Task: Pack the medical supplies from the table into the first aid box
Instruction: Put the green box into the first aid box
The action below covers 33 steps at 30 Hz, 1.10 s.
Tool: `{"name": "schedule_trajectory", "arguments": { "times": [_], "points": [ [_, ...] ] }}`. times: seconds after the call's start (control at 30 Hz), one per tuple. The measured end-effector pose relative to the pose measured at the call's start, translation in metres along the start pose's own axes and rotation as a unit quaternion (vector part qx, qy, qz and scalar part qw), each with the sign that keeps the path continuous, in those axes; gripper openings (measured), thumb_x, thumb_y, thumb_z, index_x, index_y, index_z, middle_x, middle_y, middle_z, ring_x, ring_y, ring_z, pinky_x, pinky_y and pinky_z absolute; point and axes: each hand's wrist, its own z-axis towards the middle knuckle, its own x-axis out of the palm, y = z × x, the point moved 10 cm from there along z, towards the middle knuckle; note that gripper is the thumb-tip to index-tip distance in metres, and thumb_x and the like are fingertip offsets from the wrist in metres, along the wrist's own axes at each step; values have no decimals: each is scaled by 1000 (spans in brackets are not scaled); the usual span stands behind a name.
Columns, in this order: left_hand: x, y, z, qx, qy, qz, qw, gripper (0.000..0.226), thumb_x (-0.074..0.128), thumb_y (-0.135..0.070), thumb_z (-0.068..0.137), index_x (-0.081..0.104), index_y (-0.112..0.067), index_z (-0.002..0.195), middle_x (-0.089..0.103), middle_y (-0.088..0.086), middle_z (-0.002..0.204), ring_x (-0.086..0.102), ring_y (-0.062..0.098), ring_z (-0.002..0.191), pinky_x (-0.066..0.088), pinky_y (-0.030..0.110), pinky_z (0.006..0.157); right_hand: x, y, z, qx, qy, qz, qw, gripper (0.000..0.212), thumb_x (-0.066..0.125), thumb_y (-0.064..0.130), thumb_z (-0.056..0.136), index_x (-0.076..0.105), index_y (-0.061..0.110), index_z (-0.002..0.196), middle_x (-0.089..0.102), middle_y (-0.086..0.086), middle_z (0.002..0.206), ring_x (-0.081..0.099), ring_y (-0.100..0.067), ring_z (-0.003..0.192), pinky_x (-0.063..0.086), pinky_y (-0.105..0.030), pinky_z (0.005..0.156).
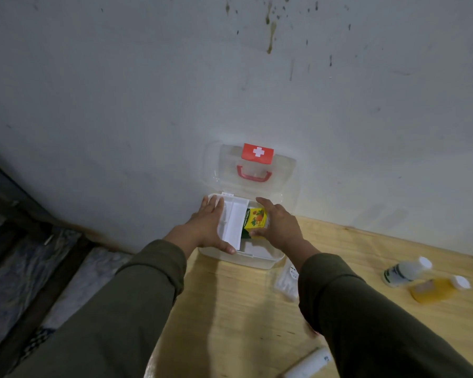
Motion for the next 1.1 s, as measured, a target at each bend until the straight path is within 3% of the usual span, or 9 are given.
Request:
{"name": "schedule_trajectory", "arguments": {
  "times": [0.17, 0.37, 0.53, 0.63, 0.73, 0.9, 1.1],
  "points": [
    [1, -1, 0, -2, 2, 6, 1000, 131, 76, -56, 66, -19, -18, 147, -24, 3, 157, -26, 25, 143, 2, 49, 119, 8, -1, -1, 21, -1, 33, 999, 78, 77, 29, 74, 34, 30, 139, 54, -11, 128, 55, -29, 112, 45, -36, 89],
    [2, 0, 2, -3, 0, 13, 1000, 128, 75, -57, 67, -16, -19, 148, -22, 2, 158, -27, 25, 142, 1, 51, 117, 12, 5, -1, 54, -19, 197, 979, 61, 62, 20, 89, 32, 27, 141, 51, -11, 135, 57, -30, 114, 52, -45, 94],
    [3, 0, 3, -7, 2, 16, 1000, 127, 74, -58, 67, -14, -18, 149, -18, 2, 159, -27, 25, 143, 1, 51, 117, 14, 8, -1, 74, -54, 242, 966, 49, 51, 28, 95, 32, 29, 140, 51, -12, 137, 56, -30, 117, 50, -46, 98],
    [3, 1, 4, -11, 6, 15, 1000, 126, 74, -58, 67, -13, -18, 149, -17, 2, 159, -27, 25, 142, 0, 51, 117, 12, 0, -4, 91, -92, 220, 967, 44, 37, 45, 96, 31, 31, 137, 55, -18, 129, 63, -33, 102, 53, -48, 91],
    [2, 1, 4, -11, 4, 15, 1000, 125, 74, -58, 67, -13, -18, 149, -17, 2, 159, -27, 25, 143, 0, 51, 117, 23, 0, -6, 87, -63, 255, 961, 48, 27, 56, 94, 23, 37, 138, 48, -14, 139, 61, -38, 108, 53, -54, 89],
    [3, 0, 3, -12, 6, 9, 1000, 125, 74, -57, 68, -13, -18, 149, -17, 3, 159, -27, 25, 142, -1, 51, 117, 48, 8, -7, 89, 32, 354, 931, 53, 22, 54, 96, 9, 39, 146, 16, -8, 158, 30, -39, 138, 41, -59, 102],
    [3, 0, 3, -10, 6, 14, 1000, 125, 73, -58, 68, -12, -19, 150, -17, 2, 159, -27, 25, 143, -1, 50, 117, 53, 16, -5, 66, 49, 393, 916, 54, 24, 51, 97, 10, 34, 147, 18, -7, 157, 28, -34, 140, 36, -55, 109]
  ]
}}
